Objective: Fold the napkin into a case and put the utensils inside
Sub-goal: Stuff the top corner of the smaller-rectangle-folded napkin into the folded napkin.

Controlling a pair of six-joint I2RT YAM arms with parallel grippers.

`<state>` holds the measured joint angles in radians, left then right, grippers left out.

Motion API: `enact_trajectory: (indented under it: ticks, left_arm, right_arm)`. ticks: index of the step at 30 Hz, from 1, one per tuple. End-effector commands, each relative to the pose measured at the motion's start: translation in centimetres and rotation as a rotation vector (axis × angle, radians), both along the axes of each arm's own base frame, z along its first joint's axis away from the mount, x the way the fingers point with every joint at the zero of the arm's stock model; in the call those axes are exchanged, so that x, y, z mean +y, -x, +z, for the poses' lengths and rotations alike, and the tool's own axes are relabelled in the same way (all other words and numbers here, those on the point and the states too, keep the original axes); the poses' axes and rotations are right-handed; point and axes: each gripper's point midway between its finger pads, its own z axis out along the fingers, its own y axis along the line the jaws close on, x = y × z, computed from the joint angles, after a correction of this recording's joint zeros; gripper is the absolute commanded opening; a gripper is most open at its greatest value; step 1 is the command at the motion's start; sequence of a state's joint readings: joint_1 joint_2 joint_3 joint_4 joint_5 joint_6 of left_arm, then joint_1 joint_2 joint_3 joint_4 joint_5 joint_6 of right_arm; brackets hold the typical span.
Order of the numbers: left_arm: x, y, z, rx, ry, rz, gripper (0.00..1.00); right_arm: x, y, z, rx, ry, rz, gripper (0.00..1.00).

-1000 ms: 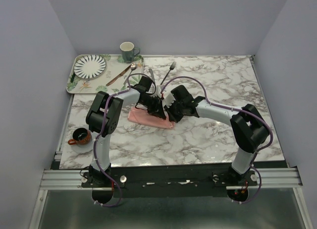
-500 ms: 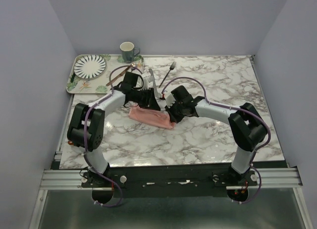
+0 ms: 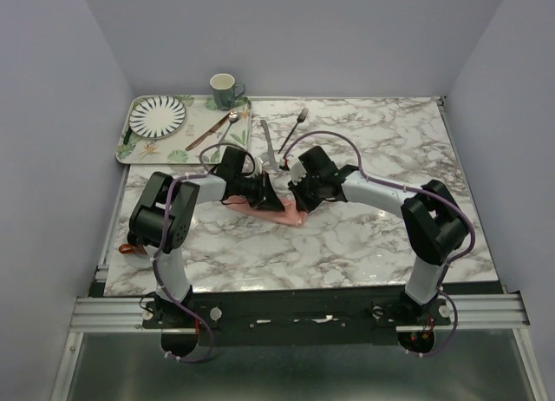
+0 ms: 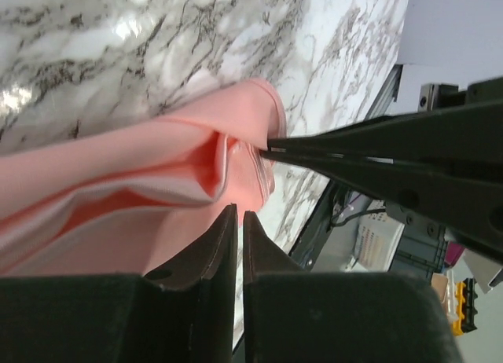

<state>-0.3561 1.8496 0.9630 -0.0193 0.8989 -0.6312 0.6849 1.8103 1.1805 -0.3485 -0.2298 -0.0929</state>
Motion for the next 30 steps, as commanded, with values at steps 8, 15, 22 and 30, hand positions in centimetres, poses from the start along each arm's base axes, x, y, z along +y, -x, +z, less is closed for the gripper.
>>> enact_trajectory:
  ticks: [8,15,22,30]
  left_arm:
    - [-3.1,-2.3,-1.9,0.010,0.036,0.023,0.12]
    - [-3.9,-2.4,-3.3,0.031,0.019,0.024,0.12]
    - [-3.7,-2.1,-4.8,0.075,-0.015,0.025,0.15]
    - [-2.2,-1.1,1.3,-0.085,0.055,-0.063,0.32]
  right_arm:
    - [0.4,0.0,1.3,0.042,-0.038,-0.032,0.01]
    - [0.7,1.1,0.6,0.099,-0.045,-0.020,0.01]
    - [0.4,1.7,-0.5,0.137,-0.029,-0.016,0.01]
    - [-1.3,2.0,-3.2,0.167,0.054,-0.036,0.01]
